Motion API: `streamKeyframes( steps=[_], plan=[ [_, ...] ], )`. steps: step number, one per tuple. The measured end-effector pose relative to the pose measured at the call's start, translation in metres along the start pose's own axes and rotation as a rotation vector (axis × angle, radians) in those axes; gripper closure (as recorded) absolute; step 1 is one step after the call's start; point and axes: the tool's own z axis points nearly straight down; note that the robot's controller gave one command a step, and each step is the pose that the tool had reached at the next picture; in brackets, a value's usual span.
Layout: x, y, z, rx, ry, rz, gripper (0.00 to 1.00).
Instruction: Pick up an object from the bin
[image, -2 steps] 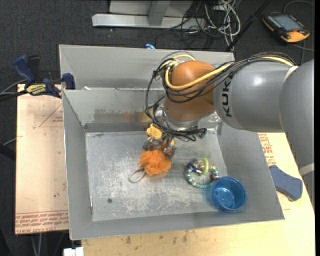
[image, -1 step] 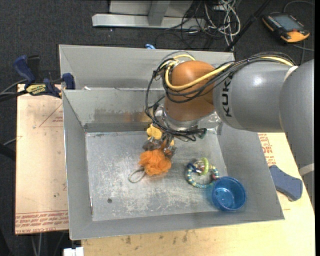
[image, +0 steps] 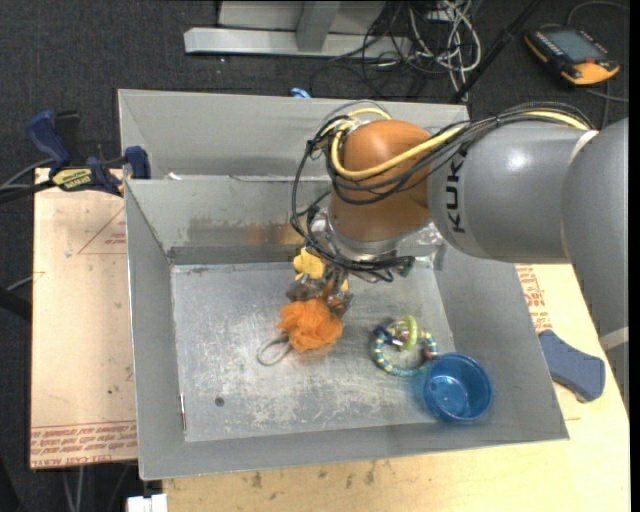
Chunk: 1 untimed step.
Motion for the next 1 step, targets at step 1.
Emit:
streamKeyframes(
  steps=[1],
  plan=[
    [-0.0002, 0.0003, -0.0109, 0.001, -0.001, 0.001, 1.00]
  ],
)
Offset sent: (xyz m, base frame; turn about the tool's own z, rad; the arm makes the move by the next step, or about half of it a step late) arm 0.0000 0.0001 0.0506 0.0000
